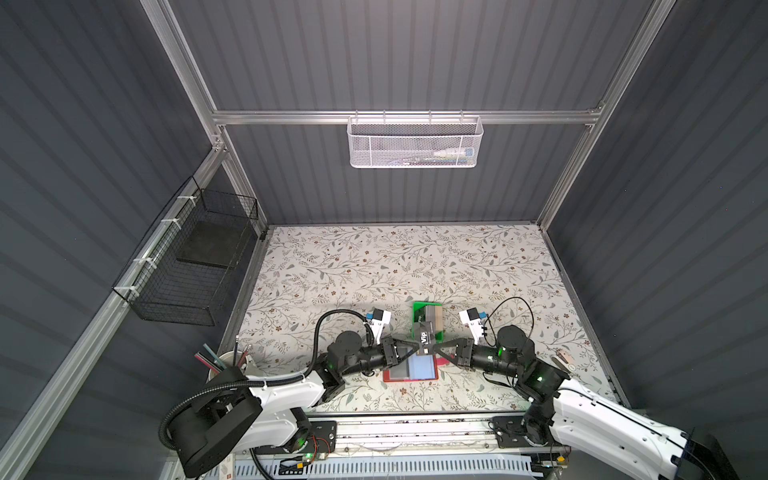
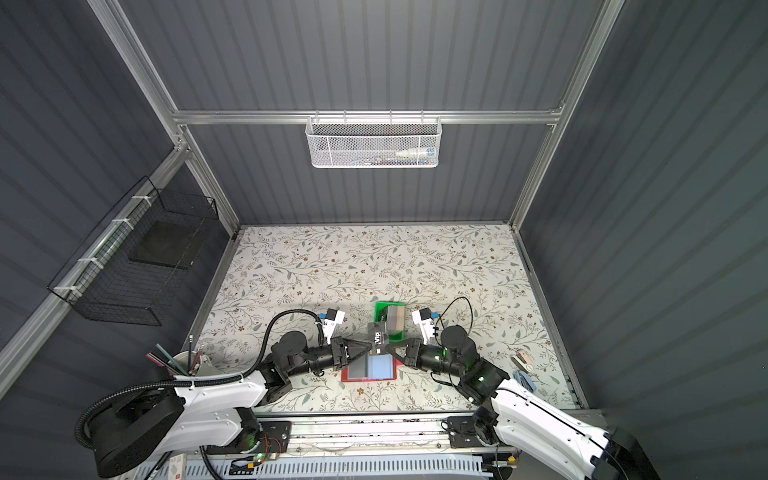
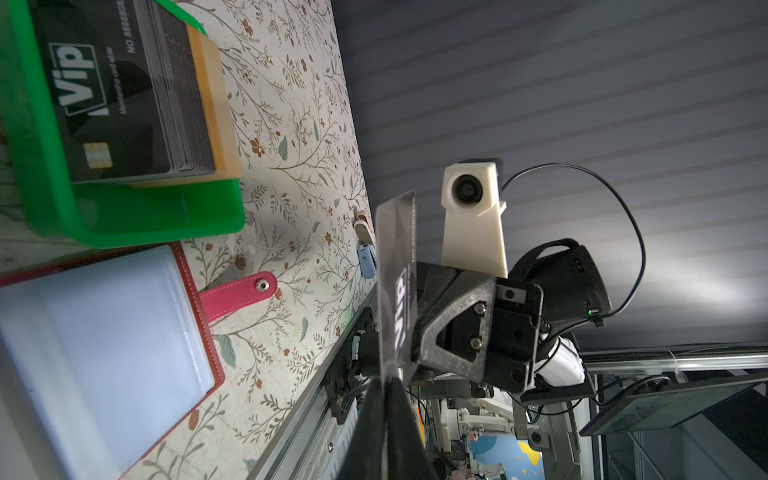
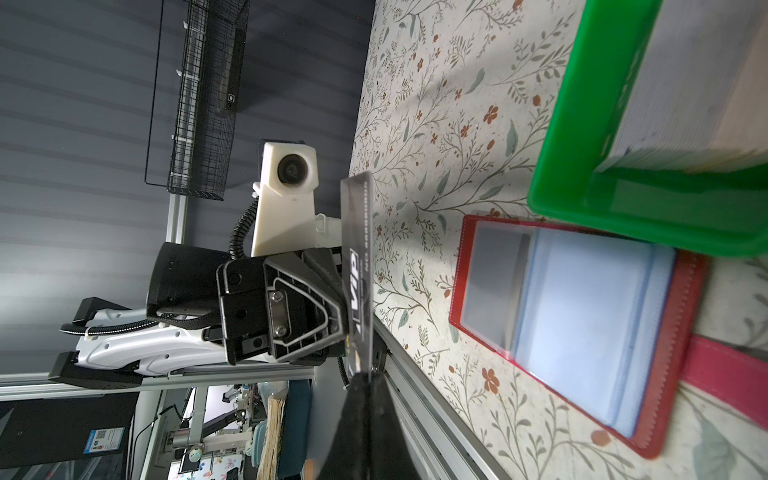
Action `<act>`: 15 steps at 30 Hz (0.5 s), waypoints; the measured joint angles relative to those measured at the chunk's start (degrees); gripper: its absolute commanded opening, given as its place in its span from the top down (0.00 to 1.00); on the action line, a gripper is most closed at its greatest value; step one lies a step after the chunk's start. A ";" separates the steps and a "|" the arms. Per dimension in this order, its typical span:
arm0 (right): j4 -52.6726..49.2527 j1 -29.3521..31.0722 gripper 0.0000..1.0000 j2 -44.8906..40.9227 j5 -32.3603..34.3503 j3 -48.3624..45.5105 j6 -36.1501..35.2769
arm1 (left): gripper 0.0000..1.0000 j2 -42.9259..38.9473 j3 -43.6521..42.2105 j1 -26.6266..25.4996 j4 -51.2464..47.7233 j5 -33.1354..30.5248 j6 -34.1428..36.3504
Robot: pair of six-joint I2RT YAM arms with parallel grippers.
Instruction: Put the credit cards into the card holder
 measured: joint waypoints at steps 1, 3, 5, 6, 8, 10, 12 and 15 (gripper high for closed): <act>-0.09 0.00 0.92 0.00 0.13 -0.09 0.02 | 0.97 0.00 0.00 0.00 0.09 -0.02 0.00; -0.39 0.13 0.88 0.02 0.44 -0.09 -0.07 | 0.99 0.00 0.00 0.00 0.31 0.00 -0.02; -1.18 0.28 0.84 0.09 0.81 -0.11 -0.09 | 1.00 -0.13 0.00 -0.09 0.46 -0.13 0.00; -1.53 0.31 0.84 0.09 0.96 -0.11 -0.17 | 1.00 -0.22 0.00 -0.17 0.39 -0.15 0.00; -2.14 0.52 0.82 0.09 1.20 -0.11 -0.20 | 1.00 -0.52 0.00 -0.26 -0.09 -0.57 0.02; -3.23 0.79 0.81 0.11 1.60 -0.11 -0.44 | 1.00 -1.09 0.00 -0.26 -0.92 -0.83 0.04; -4.35 1.20 0.78 0.11 2.38 -0.07 -0.81 | 1.00 -1.84 -0.02 -0.26 -2.29 -1.11 0.11; -6.56 2.08 0.76 0.15 3.82 0.11 -1.18 | 1.00 -3.26 -0.20 -0.26 -4.85 -1.68 0.48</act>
